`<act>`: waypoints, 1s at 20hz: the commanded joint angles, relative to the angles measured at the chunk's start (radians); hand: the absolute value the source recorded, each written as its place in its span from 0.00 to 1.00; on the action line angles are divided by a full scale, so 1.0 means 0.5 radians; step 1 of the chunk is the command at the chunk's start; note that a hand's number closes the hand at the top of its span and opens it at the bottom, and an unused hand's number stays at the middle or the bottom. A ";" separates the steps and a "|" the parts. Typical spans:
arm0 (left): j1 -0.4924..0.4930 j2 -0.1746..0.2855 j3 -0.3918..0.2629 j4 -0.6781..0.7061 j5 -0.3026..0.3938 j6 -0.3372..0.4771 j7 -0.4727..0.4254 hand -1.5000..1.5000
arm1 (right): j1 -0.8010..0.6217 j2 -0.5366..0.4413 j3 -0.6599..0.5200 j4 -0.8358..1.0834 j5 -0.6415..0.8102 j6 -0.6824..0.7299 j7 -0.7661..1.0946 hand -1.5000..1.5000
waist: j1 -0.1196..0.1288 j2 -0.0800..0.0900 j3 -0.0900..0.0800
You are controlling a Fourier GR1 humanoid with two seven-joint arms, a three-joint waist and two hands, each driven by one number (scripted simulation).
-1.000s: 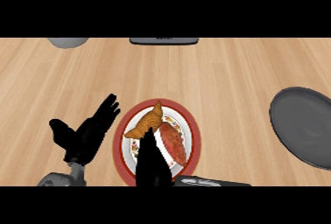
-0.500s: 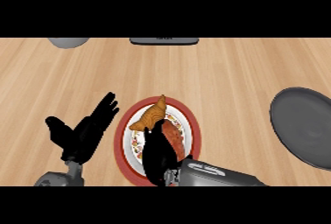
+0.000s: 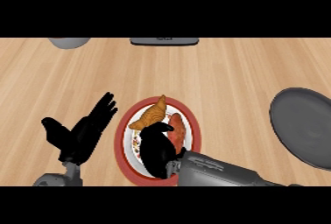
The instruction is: Pick the sweet potato from the plate and place it in the pan
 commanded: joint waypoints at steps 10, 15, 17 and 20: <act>0.156 0.037 0.138 -0.044 0.043 0.061 -0.035 0.50 | 1.152 0.038 -1.069 -0.669 -0.292 -0.610 1.102 1.00 | -0.262 -0.040 0.002; 0.119 -0.007 0.052 -0.018 -0.018 0.070 -0.021 0.50 | 1.358 0.037 -0.922 -1.307 0.001 -0.871 1.373 1.00 | -0.170 -0.026 -0.003; 0.095 -0.020 0.025 -0.062 -0.011 0.063 0.008 0.50 | 1.473 -0.060 -0.941 -1.612 0.020 -0.929 1.376 1.00 | -0.169 -0.028 -0.001; 0.054 -0.007 0.058 -0.027 -0.016 0.067 0.006 0.50 | 1.697 -0.011 -0.857 -1.900 0.037 -1.105 1.444 1.00 | -0.131 -0.012 -0.001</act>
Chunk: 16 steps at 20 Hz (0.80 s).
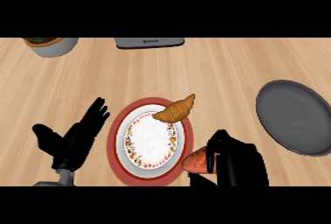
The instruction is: Pick the sweet potato from the plate and place it in the pan
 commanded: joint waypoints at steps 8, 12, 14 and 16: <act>0.039 -0.035 -0.052 0.010 -0.017 -0.088 -0.063 0.50 | 0.701 -0.186 -0.304 -0.656 -0.412 -0.739 -0.200 1.00 | 0.127 0.036 0.002; 0.025 -0.038 -0.045 0.066 -0.039 -0.134 -0.104 0.50 | 0.754 -0.395 -0.801 -0.456 -0.758 -0.870 -0.523 1.00 | 0.138 0.040 0.001; -0.201 -0.082 -0.022 0.039 -0.053 -0.013 0.089 0.50 | 0.733 -0.423 -0.884 -0.264 -0.763 -0.938 -0.642 1.00 | 0.133 0.040 0.000; -0.197 -0.016 0.017 -0.029 -0.027 -0.060 0.145 0.50 | 0.568 -0.410 -0.988 -0.034 -0.789 -0.944 -0.699 1.00 | 0.152 0.040 -0.001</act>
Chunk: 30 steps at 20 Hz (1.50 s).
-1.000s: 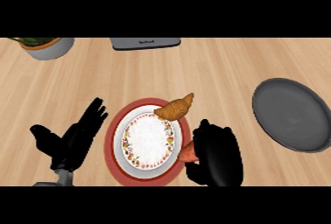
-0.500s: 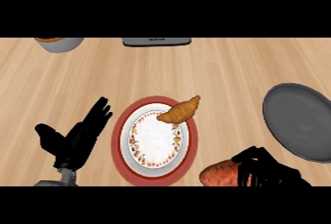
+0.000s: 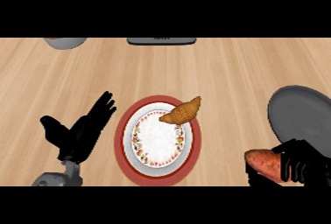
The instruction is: Pick the sweet potato from the plate and place it in the pan
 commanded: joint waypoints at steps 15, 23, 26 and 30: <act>-0.061 -0.057 0.012 -0.061 -0.044 0.000 0.091 0.50 | -0.807 -0.208 -1.062 1.746 -0.733 -0.718 -1.060 1.00 | 0.037 0.004 0.000; -0.129 -0.064 0.028 0.000 -0.061 -0.032 0.121 0.50 | -1.305 -0.374 -1.361 2.804 -1.070 -0.780 -1.812 1.00 | 0.053 0.015 0.003; -0.037 -0.119 -0.042 0.079 -0.117 -0.056 -0.052 0.50 | -1.276 -0.550 -1.230 2.961 -0.819 -0.449 -1.292 0.00 | 0.069 0.023 -0.003; -0.079 -0.052 0.037 0.097 -0.072 -0.111 -0.014 0.50 | -1.481 -0.487 -1.242 3.374 -0.859 -0.418 -1.534 0.00 | 0.080 0.026 0.003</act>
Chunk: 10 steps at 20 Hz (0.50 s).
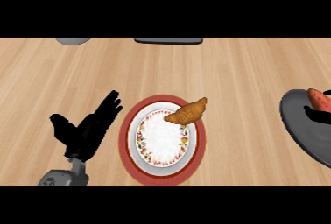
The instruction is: Pick the sweet potato from the plate and place it in the pan
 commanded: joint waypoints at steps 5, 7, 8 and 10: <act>0.030 -0.031 -0.013 -0.027 -0.019 0.016 0.018 0.50 | -0.261 0.042 -0.236 0.486 -0.292 0.171 -0.485 0.00 | -0.004 0.008 0.016; 0.017 0.022 0.042 -0.055 0.021 -0.008 0.052 0.50 | -0.147 0.112 -0.387 0.368 -0.504 0.218 -0.783 0.00 | -0.029 0.003 0.020; 0.026 0.007 0.035 -0.025 -0.001 0.000 0.016 0.50 | -0.225 0.050 -0.438 0.369 -0.573 0.340 -0.753 0.00 | -0.032 0.001 0.017; 0.086 0.042 0.052 0.000 0.035 -0.083 -0.040 0.50 | -0.230 0.062 -0.554 0.402 -0.704 0.396 -0.852 0.00 | -0.026 0.002 0.016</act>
